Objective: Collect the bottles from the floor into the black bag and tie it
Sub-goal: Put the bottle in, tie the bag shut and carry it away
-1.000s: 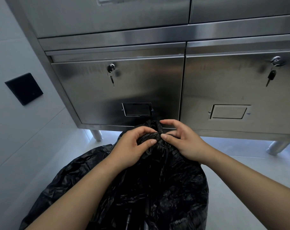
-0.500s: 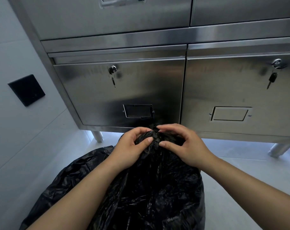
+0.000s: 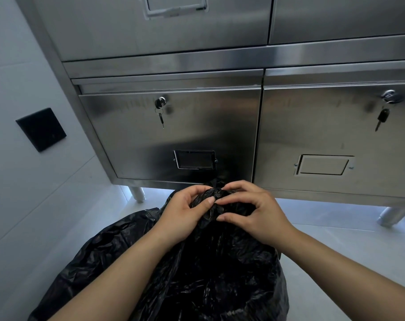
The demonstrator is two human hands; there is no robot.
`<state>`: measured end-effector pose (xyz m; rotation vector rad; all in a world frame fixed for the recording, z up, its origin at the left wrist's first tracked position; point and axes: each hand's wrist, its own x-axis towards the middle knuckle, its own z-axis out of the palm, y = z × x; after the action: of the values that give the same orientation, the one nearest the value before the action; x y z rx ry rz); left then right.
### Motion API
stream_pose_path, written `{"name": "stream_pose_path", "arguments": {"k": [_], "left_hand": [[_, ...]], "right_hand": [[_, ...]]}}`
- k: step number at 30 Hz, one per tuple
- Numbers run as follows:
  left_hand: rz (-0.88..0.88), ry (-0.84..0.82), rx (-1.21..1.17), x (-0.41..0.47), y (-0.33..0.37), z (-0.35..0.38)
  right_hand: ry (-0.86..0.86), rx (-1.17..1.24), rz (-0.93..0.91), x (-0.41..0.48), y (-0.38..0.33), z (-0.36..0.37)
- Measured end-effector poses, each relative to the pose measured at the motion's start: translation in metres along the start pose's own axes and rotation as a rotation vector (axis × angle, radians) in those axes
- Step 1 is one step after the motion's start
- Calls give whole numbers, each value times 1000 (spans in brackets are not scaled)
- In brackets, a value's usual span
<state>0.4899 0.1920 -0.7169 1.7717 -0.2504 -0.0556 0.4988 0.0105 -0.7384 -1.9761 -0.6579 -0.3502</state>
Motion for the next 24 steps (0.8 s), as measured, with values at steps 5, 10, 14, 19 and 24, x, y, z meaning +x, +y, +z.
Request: {"name": "stream_pose_path", "arguments": {"k": [5,10,14,19,24], "left_hand": [[53,-5,80,1,0,-3],[64,68,258,2,0,-4],[15,136,255,3,1,1],[-1,130,207,3,3,2],[-138,28,-51,-1,7,0]], "right_hand": [[86,53,47,2,0,0],[166,186,107,2,3,-3],[162,261,173,4,7,-1],[156,263,170,5,9,-1],[170,269,188,4,13,-5]]}}
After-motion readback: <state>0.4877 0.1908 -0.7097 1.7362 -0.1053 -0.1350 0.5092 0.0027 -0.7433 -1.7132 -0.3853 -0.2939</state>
